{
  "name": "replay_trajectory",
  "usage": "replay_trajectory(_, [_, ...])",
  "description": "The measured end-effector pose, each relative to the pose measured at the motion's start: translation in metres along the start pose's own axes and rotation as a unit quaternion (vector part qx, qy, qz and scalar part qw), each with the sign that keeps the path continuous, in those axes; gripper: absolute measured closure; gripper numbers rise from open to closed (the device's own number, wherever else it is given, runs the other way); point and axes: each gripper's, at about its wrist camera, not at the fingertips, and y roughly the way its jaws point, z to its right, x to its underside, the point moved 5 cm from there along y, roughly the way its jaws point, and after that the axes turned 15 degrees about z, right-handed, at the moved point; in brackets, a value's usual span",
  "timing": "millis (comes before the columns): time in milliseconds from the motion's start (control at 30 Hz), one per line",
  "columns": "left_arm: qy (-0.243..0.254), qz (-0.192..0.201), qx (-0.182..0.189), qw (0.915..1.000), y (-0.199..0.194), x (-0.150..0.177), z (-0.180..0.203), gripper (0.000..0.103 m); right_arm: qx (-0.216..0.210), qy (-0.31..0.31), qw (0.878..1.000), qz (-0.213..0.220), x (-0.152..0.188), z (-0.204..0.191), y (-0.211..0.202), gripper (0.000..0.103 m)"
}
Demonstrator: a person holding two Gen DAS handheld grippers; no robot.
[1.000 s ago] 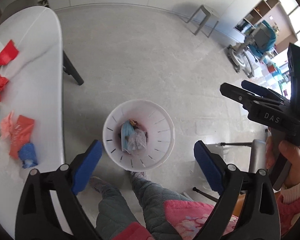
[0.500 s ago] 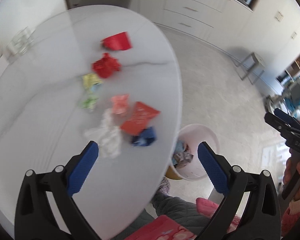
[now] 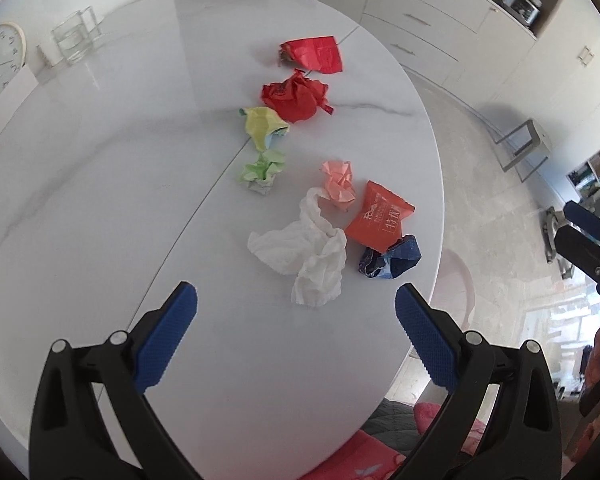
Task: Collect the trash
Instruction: 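Grasp the white tissue with the left tool while the right tool grasps the blue cloth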
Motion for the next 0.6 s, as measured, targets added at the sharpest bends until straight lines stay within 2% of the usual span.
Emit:
replay_trajectory(133, [0.035, -0.008, 0.004, 0.9993, 0.029, 0.002, 0.005, 0.008, -0.011, -0.006, 1.0, -0.021, 0.011, -0.015, 0.017, 0.003])
replay_trajectory(333, [0.068, -0.037, 0.006, 0.9969, 0.071, 0.009, 0.009, 0.021, -0.021, -0.01, 0.999, -0.047, 0.026, -0.026, 0.032, 0.003])
replay_trajectory(467, [0.065, -0.058, 0.016, 0.9961, 0.089, 0.013, 0.008, 0.038, -0.027, -0.009, 0.998, -0.06, 0.032, -0.029, 0.04, 0.003])
replay_trajectory(533, [0.064, -0.054, 0.018, 0.9963, 0.091, 0.013, 0.007, 0.043, -0.038, -0.011, 0.997, -0.066, 0.035, -0.033, 0.044, 0.003])
replay_trajectory(600, [0.068, -0.053, 0.023, 0.996, 0.089, 0.013, 0.007, 0.054, -0.049, -0.014, 0.996, -0.072, 0.039, -0.037, 0.049, 0.003])
